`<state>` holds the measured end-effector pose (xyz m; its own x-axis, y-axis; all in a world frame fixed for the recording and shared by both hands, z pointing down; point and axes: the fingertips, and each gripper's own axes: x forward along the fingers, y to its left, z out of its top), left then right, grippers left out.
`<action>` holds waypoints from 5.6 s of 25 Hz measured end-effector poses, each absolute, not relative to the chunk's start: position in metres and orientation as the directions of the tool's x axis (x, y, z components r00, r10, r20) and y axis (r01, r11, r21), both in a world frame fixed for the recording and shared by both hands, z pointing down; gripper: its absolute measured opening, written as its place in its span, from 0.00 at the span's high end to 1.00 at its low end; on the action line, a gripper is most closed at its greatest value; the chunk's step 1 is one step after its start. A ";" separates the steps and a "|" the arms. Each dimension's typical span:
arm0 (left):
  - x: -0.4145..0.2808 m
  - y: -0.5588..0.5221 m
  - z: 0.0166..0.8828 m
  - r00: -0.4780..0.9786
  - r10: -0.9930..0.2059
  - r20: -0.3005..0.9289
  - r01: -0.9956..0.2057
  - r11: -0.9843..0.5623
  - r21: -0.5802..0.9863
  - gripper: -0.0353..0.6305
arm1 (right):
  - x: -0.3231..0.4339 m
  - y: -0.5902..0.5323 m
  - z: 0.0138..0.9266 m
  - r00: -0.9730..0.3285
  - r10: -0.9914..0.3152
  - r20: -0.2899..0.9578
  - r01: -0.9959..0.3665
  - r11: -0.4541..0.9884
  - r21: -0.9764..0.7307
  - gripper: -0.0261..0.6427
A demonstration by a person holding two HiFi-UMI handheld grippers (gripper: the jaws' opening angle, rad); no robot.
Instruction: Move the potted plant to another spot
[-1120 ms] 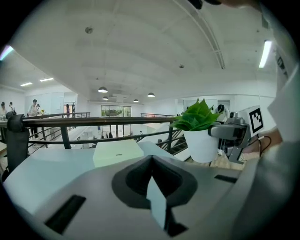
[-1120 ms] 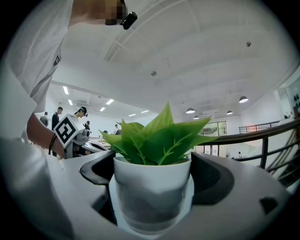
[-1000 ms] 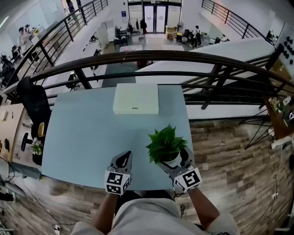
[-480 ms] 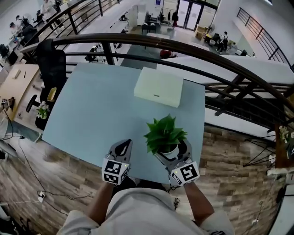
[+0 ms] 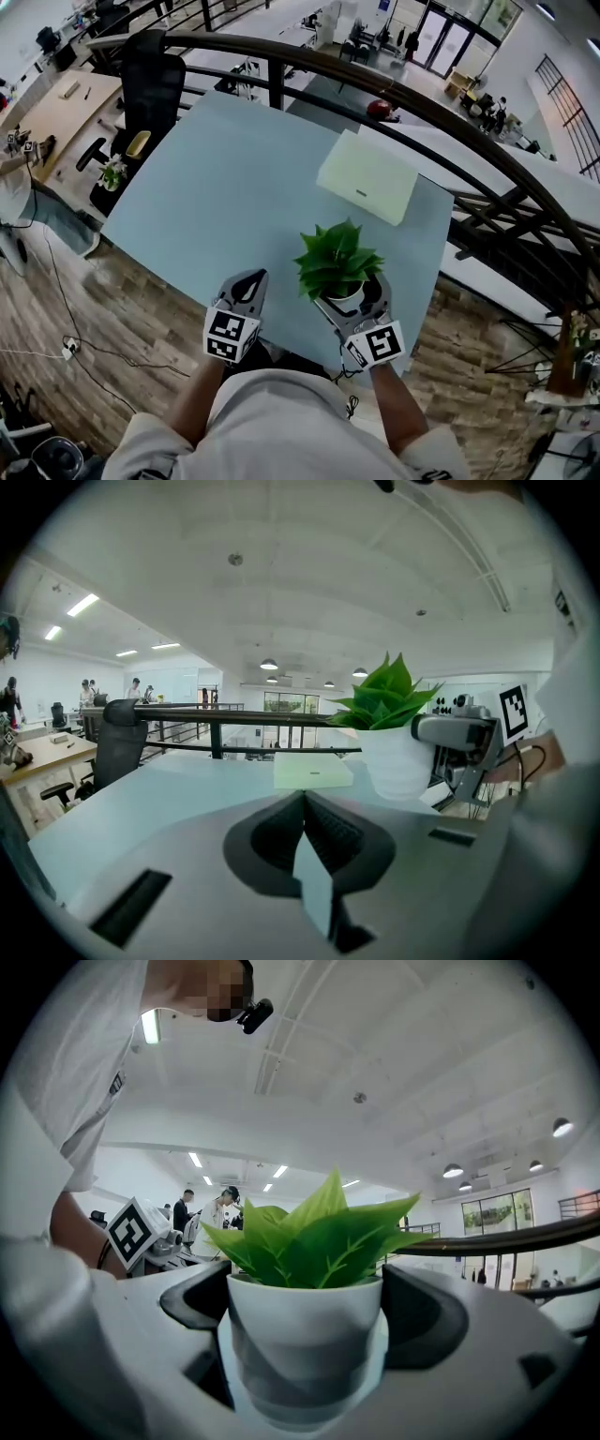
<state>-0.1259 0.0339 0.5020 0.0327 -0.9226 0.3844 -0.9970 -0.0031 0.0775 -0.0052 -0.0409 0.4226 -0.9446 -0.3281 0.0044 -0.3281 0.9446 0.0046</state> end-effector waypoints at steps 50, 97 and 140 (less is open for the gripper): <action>-0.338 0.045 0.540 -0.082 -0.881 0.466 -0.974 0.171 0.151 0.93 | -0.262 -0.062 0.474 -0.972 -0.200 0.122 -0.214 0.970 -0.117 0.21; -0.421 -0.073 0.646 0.225 -0.811 0.540 -0.951 -0.063 0.301 0.93 | -0.372 -0.200 0.618 -0.741 -0.589 0.321 -0.649 0.751 -0.120 0.21; -0.403 -0.026 0.663 0.142 -0.789 0.598 -0.950 0.062 0.307 0.93 | -0.314 -0.112 0.663 -0.728 -0.498 0.472 -0.559 0.829 0.012 0.19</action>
<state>-0.4030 -0.0263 0.6625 0.1417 -0.7892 0.5975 -0.9496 0.0621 0.3072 -0.3138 -0.1116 0.6633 -0.7280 -0.4976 0.4715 -0.5589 0.8292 0.0122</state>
